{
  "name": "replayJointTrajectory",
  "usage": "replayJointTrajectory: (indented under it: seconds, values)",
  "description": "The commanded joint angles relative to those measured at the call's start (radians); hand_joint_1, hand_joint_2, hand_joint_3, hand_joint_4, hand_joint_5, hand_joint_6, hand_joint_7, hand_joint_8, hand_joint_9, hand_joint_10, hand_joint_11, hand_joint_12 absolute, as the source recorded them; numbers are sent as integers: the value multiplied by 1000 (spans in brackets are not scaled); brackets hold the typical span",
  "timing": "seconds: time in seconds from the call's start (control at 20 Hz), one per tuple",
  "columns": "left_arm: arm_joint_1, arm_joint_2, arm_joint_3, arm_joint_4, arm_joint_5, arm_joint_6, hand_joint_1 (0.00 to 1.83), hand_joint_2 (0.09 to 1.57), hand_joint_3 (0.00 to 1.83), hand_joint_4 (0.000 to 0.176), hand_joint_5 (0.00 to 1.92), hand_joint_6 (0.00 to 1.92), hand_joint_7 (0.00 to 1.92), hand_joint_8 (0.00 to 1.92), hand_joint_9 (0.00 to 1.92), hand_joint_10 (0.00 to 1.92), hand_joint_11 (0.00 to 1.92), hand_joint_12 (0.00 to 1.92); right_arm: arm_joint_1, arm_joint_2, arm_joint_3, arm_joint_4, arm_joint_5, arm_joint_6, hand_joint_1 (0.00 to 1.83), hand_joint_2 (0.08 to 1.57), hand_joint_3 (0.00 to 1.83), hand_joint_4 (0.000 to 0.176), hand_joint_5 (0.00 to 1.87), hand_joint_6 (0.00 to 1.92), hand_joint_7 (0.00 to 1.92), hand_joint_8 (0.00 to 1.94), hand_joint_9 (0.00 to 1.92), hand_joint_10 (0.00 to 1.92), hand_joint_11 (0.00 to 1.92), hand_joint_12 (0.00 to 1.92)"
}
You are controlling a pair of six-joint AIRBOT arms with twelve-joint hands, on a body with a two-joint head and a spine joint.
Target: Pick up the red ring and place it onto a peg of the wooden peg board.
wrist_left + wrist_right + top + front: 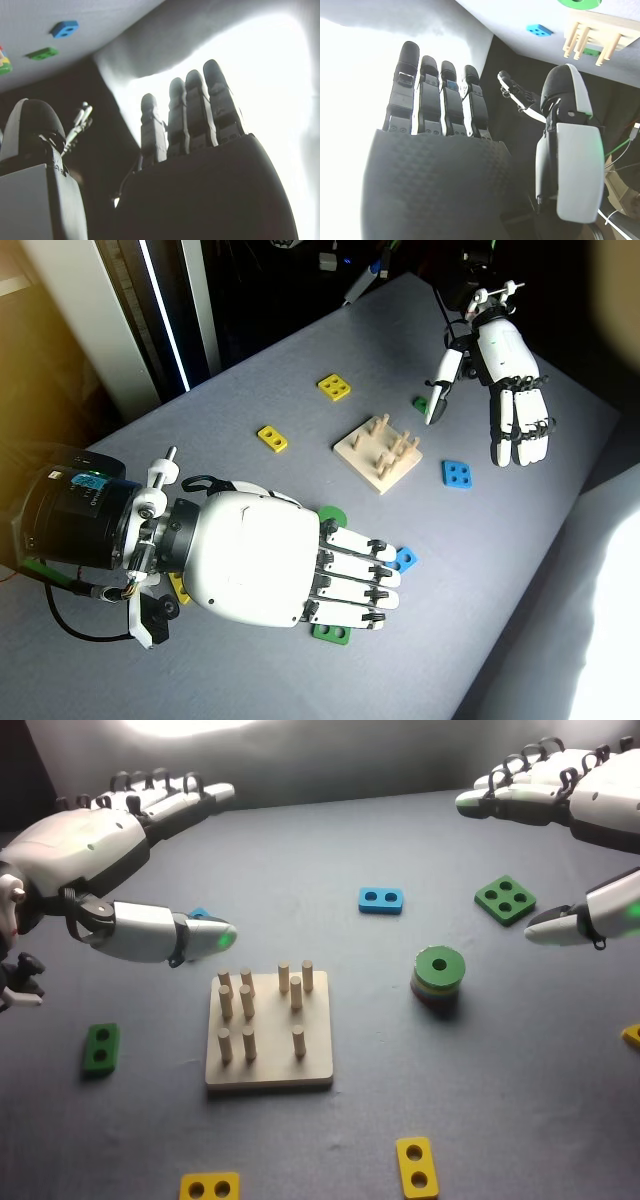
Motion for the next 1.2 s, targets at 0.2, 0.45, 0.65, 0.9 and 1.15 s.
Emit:
replayJointTrajectory:
  seconds: [0.2, 0.45, 0.65, 0.9, 1.15]
  values:
    - [-15, 6, 0, -1, -117, -2, 481, 953, 10, 176, 20, 1, 0, 0, 0, 0, 0, 0, 16, -1, 1, 24, 94, 6, 746, 968, 6, 18, 91, 6, 65, 5, 16, 4, 0, 122]
    - [-15, 6, 0, -1, -117, -2, 462, 958, 8, 173, 24, 2, 0, 0, 0, 0, 0, 0, 16, -1, 1, 23, 93, 10, 709, 977, 1, 0, 158, 4, 122, 2, 84, 12, 0, 384]
    - [-19, 5, 0, -1, -117, -2, 474, 957, 3, 176, 25, 5, 0, 0, 0, 0, 0, 0, 17, -5, 2, 3, 75, 18, 710, 1001, 3, 10, 187, 3, 126, 0, 55, 0, 0, 94]
    - [-24, 4, 0, 3, -117, -2, 482, 958, 3, 176, 21, 2, 0, 0, 0, 0, 0, 0, 20, -42, 33, -64, 44, 81, 732, 965, 0, 0, 286, 26, 210, 17, 93, 13, 21, 12]
    - [-28, 1, 2, 4, -117, -2, 480, 961, 2, 176, 19, 1, 0, 0, 0, 0, 0, 0, 22, -98, 78, -149, 1, 147, 817, 955, 4, 82, 376, 2, 287, 2, 208, 20, 0, 750]
